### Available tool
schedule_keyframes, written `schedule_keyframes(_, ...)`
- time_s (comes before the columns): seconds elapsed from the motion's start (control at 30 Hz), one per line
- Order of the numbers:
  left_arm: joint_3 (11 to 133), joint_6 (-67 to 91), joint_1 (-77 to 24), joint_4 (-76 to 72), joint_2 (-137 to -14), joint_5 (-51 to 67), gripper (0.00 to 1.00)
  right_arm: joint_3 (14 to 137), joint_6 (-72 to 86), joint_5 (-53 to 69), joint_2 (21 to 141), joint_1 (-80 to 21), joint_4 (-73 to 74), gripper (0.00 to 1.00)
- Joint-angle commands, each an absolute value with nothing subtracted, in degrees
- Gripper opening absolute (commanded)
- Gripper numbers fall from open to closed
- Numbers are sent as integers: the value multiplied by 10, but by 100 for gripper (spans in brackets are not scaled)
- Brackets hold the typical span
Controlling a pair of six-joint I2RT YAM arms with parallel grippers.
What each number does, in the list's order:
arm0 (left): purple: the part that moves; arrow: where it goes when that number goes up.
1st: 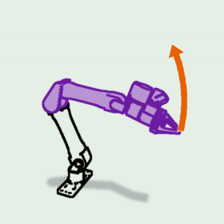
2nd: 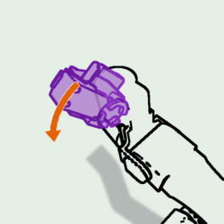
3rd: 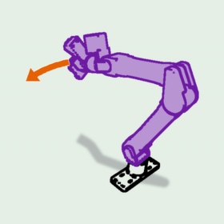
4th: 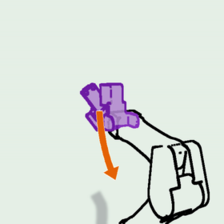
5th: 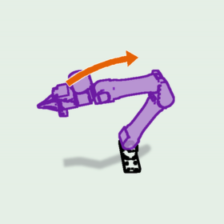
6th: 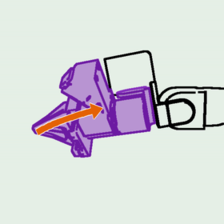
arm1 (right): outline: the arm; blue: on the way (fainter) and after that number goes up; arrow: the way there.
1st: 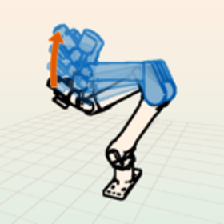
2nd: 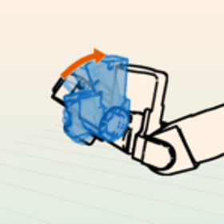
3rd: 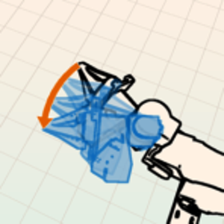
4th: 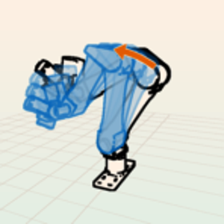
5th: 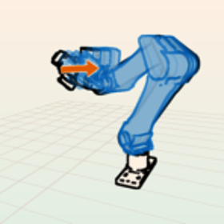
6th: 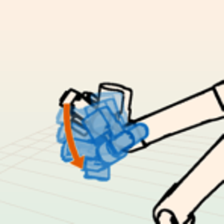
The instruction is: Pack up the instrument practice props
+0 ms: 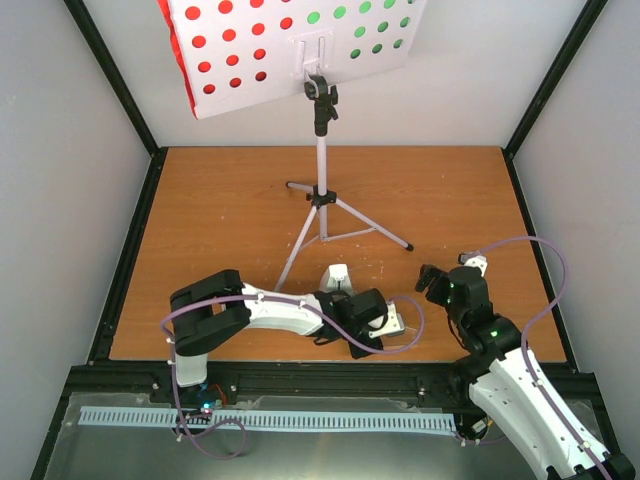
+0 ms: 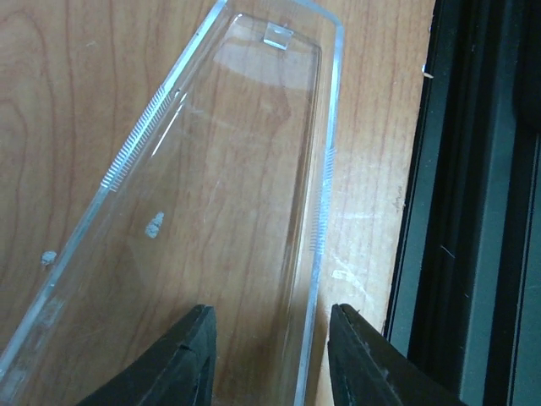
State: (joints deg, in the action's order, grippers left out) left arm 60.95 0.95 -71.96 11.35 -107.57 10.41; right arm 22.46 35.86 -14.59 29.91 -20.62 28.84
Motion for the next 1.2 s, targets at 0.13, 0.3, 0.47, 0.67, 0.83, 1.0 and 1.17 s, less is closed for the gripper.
schedule_keyframes(0.13,601,-13,-746,113,-1075,59,41,218,368,-147,295,-202,277,100)
schedule_keyframes(0.3,598,-17,-752,112,-1075,49,45,218,370,-143,294,-202,277,100)
schedule_keyframes(0.47,597,-21,-756,113,-1075,31,41,220,374,-148,285,-202,284,100)
schedule_keyframes(0.67,591,-27,-763,109,-1073,11,32,220,376,-156,269,-202,293,100)
schedule_keyframes(0.83,585,-29,-767,104,-1072,8,28,220,378,-157,260,-202,301,100)
schedule_keyframes(1.0,584,-28,-769,103,-1072,3,20,220,379,-159,249,-202,305,100)
schedule_keyframes(1.17,581,-29,-770,99,-1067,-3,11,225,381,-166,239,-202,312,100)
